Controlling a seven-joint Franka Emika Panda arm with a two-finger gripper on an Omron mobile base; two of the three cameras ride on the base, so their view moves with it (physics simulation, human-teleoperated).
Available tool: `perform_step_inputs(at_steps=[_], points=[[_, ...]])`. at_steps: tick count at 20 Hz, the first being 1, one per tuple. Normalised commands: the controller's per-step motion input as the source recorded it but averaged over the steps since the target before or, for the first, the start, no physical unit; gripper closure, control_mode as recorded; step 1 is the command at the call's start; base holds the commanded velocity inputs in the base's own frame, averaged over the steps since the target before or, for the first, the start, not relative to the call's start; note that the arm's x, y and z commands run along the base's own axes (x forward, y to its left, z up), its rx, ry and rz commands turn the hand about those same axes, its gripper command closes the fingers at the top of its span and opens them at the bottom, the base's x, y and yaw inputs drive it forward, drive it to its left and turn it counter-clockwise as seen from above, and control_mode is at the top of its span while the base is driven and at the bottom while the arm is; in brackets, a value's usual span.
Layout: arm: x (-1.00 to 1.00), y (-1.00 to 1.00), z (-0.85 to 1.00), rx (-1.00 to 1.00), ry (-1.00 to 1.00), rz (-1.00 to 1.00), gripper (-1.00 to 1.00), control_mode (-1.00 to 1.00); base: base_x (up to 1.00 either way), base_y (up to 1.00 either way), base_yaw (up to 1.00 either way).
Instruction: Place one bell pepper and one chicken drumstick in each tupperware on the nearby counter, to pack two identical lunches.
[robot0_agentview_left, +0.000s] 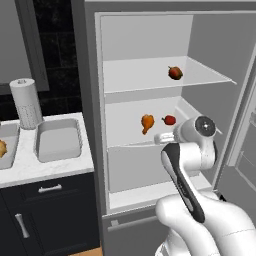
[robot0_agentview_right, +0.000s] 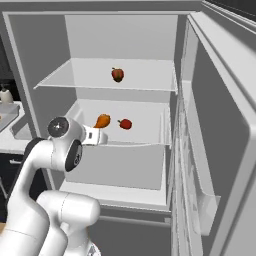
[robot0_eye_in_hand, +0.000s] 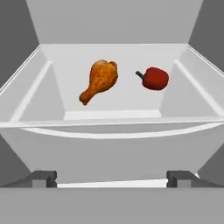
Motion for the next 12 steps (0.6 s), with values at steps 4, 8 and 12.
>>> perform_step_inputs(at_steps=[4, 8, 12], points=[[0.08, 0.0, 0.51, 0.0, -0.29, 0.0, -1.0, -1.0, 0.0, 0.0, 0.0], [0.02, -0.04, 0.63, 0.0, -0.08, -0.09, -1.0, -1.0, 0.0, 0.0, 0.0], [0.0, -0.07, 0.69, 0.0, 0.0, -0.17, -1.0, -1.0, 0.0, 0.0, 0.0]])
